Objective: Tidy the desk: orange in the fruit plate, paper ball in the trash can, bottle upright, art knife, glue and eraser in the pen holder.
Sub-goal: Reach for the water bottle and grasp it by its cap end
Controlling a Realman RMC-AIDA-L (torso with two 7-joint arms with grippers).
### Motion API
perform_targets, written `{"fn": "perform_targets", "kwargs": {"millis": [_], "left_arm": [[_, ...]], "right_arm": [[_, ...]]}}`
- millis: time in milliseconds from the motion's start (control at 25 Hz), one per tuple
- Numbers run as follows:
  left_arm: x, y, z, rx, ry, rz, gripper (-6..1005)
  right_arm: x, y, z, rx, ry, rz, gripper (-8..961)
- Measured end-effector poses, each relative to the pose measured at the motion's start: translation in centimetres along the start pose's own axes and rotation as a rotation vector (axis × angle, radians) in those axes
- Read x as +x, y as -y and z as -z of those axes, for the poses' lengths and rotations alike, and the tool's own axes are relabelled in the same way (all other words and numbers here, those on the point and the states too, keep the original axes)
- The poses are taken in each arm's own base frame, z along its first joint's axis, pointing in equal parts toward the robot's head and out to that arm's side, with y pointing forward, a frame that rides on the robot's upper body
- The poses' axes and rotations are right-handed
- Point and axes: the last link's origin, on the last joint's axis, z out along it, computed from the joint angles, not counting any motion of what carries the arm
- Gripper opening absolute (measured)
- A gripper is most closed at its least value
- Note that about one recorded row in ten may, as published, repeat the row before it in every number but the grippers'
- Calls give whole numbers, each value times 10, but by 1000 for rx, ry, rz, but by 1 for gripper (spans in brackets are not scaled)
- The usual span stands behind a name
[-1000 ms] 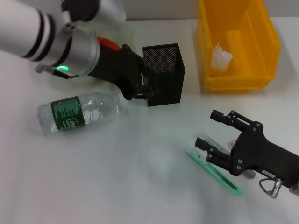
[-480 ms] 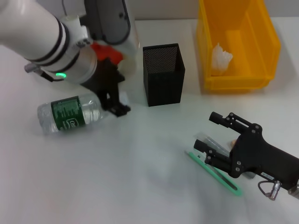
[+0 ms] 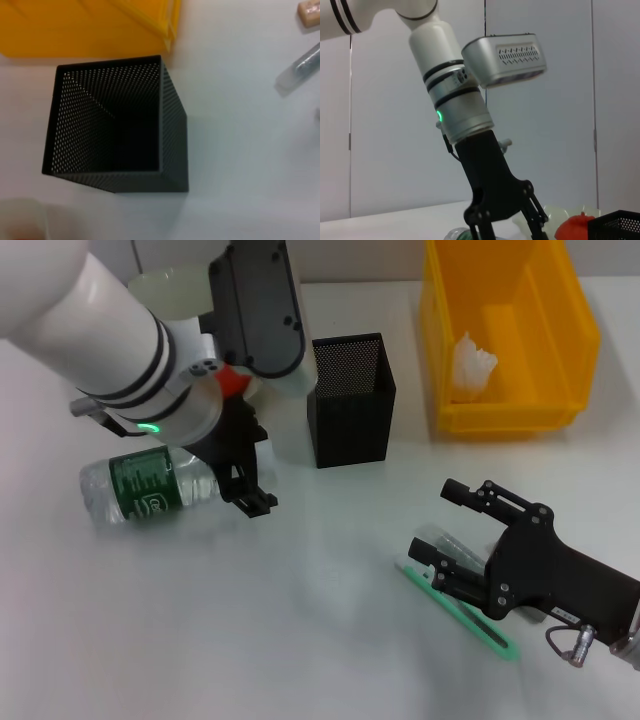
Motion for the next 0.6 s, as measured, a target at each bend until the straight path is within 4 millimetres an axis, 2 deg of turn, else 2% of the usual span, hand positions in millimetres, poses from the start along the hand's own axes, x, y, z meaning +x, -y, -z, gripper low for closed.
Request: {"fn": "perform_targets", "kwargs": {"millis": [240, 600], "left_arm": [[2, 6, -18, -10, 35, 9, 798], [7, 12, -19, 19, 23, 10, 799]], "right_arm": [[0, -2, -2, -5, 8, -11, 708], [2, -5, -1, -2, 2, -27, 708]]}}
